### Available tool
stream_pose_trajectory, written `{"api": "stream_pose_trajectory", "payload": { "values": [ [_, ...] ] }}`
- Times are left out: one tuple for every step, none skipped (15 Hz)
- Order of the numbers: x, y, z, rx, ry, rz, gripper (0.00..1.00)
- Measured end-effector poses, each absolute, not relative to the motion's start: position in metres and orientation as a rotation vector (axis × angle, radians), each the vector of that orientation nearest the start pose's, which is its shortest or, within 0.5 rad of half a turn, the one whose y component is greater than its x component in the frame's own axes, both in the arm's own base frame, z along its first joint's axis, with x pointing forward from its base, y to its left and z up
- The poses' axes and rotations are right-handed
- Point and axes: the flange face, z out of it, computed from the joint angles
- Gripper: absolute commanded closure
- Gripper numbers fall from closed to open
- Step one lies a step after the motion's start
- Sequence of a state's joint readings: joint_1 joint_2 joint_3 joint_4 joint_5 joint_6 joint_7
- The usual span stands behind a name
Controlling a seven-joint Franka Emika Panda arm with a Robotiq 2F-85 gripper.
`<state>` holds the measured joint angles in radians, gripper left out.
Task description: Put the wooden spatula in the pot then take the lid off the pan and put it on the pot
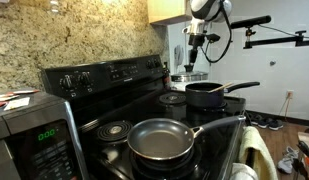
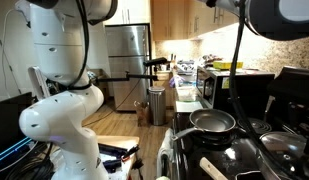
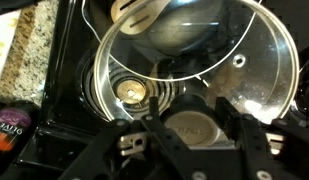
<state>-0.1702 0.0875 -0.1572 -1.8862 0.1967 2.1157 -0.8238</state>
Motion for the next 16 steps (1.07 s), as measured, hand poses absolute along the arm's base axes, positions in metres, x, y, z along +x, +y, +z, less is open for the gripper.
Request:
{"api": "stream_pose_trajectory", "payload": {
  "values": [
    [0.565,-0.184,0.471,-3.003,-0.601,-0.306,0.66],
    [0.559,-0.187,0.468,-3.003,-0.583,-0.293,0.66],
    [0.554,-0.189,0.466,-3.006,-0.566,-0.281,0.66],
    [0.549,-0.192,0.464,-3.010,-0.544,-0.268,0.66],
    [0.543,-0.196,0.461,-3.013,-0.523,-0.253,0.66],
    [0.538,-0.200,0.459,-3.019,-0.500,-0.238,0.66],
    [0.533,-0.204,0.457,-3.024,-0.485,-0.225,0.66],
    [0.528,-0.207,0.455,-3.024,-0.474,-0.217,0.66],
    [0.524,-0.210,0.452,-3.024,-0.463,-0.209,0.66],
    [0.521,-0.212,0.450,-3.023,-0.455,-0.201,0.66],
    [0.518,-0.213,0.447,-3.022,-0.448,-0.193,0.66],
    [0.516,-0.214,0.444,-3.020,-0.442,-0.185,0.66],
    [0.514,-0.215,0.441,-3.018,-0.438,-0.178,0.66],
    [0.513,-0.216,0.439,-3.017,-0.434,-0.172,0.66],
    [0.511,-0.216,0.438,-3.017,-0.431,-0.166,0.66],
    [0.510,-0.217,0.436,-3.019,-0.430,-0.159,0.66]
  ]
}}
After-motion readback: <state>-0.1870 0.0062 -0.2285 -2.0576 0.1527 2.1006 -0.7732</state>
